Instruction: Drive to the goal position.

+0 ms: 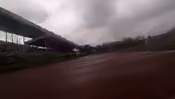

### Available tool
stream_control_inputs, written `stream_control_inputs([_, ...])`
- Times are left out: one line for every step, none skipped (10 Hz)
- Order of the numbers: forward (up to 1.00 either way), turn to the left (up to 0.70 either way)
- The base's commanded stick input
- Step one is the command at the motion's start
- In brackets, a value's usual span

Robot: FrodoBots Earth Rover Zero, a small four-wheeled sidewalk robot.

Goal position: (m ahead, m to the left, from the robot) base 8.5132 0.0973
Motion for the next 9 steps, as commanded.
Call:
stream_control_inputs([0.50, 0.00])
stream_control_inputs([0.50, 0.00])
stream_control_inputs([0.50, 0.00])
stream_control_inputs([0.50, 0.00])
stream_control_inputs([0.50, 0.00])
stream_control_inputs([0.50, 0.00])
stream_control_inputs([0.50, 0.00])
stream_control_inputs([0.50, 0.00])
stream_control_inputs([0.50, 0.00])
